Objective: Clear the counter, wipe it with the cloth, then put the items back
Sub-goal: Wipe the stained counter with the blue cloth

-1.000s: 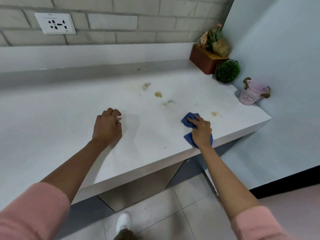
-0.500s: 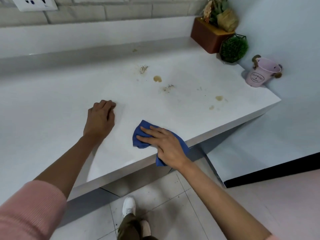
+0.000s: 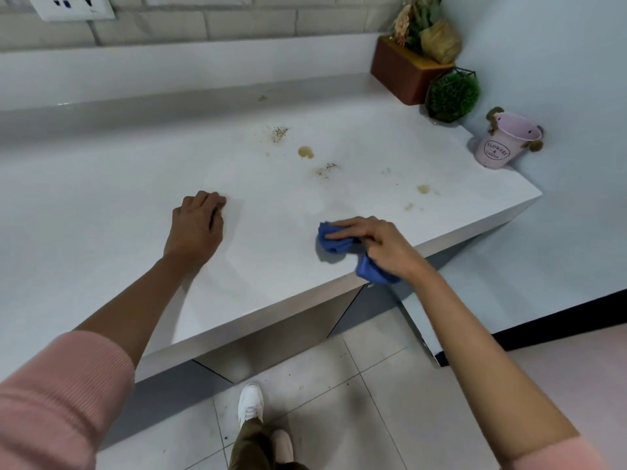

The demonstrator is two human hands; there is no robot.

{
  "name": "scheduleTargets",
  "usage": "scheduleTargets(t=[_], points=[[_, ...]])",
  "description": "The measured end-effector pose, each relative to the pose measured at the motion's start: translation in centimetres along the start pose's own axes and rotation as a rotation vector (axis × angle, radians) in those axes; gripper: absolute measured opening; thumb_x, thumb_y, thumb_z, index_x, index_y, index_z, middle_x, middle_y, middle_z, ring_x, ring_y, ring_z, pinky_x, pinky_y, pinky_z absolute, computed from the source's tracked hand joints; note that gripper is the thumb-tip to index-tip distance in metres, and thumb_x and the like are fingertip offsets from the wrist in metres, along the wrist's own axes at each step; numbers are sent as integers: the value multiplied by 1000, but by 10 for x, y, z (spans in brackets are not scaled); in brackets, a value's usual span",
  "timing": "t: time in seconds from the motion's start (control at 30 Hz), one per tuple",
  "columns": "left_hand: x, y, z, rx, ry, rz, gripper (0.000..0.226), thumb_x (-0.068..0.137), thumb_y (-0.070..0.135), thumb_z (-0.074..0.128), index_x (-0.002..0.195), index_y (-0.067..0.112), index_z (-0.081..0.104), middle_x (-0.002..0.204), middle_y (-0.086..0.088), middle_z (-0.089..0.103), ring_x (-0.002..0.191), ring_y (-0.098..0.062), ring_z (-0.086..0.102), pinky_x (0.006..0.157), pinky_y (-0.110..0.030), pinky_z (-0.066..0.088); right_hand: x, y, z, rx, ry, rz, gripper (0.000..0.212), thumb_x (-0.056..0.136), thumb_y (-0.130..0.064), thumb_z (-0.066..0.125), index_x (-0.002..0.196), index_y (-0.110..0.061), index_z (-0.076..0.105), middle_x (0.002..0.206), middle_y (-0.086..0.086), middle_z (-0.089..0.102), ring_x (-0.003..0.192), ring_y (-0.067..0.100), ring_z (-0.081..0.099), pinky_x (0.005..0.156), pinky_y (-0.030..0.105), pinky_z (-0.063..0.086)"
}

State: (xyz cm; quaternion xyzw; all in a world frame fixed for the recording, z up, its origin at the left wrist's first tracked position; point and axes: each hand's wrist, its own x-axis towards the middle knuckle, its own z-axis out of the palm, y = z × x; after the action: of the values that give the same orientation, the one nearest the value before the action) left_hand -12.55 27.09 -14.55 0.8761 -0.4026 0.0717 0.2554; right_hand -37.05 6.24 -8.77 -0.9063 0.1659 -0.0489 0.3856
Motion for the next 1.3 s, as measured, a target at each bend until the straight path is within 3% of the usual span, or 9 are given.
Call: scheduleTargets(t=[0.13,0.3,0.4,0.5,0.57,0.7,0.83,1.1,1.3], points=[[2,2,-2,41,-4,1,22,89,4,46,108,4,58,103,-14,58,94,-36,50,80,-44,37,15,-13,49,-175,9,-71,64,79,21,33,120,-17,65,141,-2,50,114,23,43,100,25,30],[25,2,-6,167,-14,30,10,78,6,53,87,7,58,86,-10,58,80,-33,50,73,-40,35,-5,-9,16,78,-388,-16,70,70,22,32,109,-20,71,125,-14,58,108,-11,45,99,2,31],[45,6,-4,209,-4,22,9,77,13,50,79,8,57,79,-9,59,75,-32,51,73,-39,35,0,2,-22,181,-46,117,72,65,26,29,113,-10,68,132,1,57,123,7,50,107,18,36],[67,15,4,215,8,61,12,74,15,50,79,8,58,79,-9,59,76,-32,52,70,-38,36,21,35,-46,86,510,307,69,73,25,30,124,-9,61,136,8,54,124,23,50,98,17,37],[81,21,11,212,17,81,10,76,14,54,82,9,60,82,-9,58,79,-33,52,71,-39,37,37,63,-52,-16,713,510,62,81,17,33,133,-11,53,138,13,50,123,33,47,99,28,39],[108,23,23,158,49,61,12,80,14,54,89,9,60,90,-10,57,86,-33,51,77,-41,39,65,105,-37,-495,575,701,58,91,-5,41,147,-17,29,156,14,19,138,34,27,111,43,27],[123,6,27,109,85,24,14,83,11,55,95,7,60,98,-13,56,91,-36,51,80,-43,39,92,114,-52,-552,568,683,56,92,-8,41,147,-14,28,155,15,19,142,32,19,114,44,20],[146,-7,30,98,88,-8,20,83,8,54,102,3,58,104,-21,56,95,-41,50,81,-47,39,95,61,19,-400,371,170,61,86,10,42,143,-12,37,155,14,23,146,30,17,120,44,16],[140,-17,35,28,72,15,21,86,2,53,105,0,61,110,-22,62,93,-44,54,81,-46,42,64,103,-34,-476,568,484,63,82,8,43,143,-10,36,152,15,30,141,30,29,114,47,21]])
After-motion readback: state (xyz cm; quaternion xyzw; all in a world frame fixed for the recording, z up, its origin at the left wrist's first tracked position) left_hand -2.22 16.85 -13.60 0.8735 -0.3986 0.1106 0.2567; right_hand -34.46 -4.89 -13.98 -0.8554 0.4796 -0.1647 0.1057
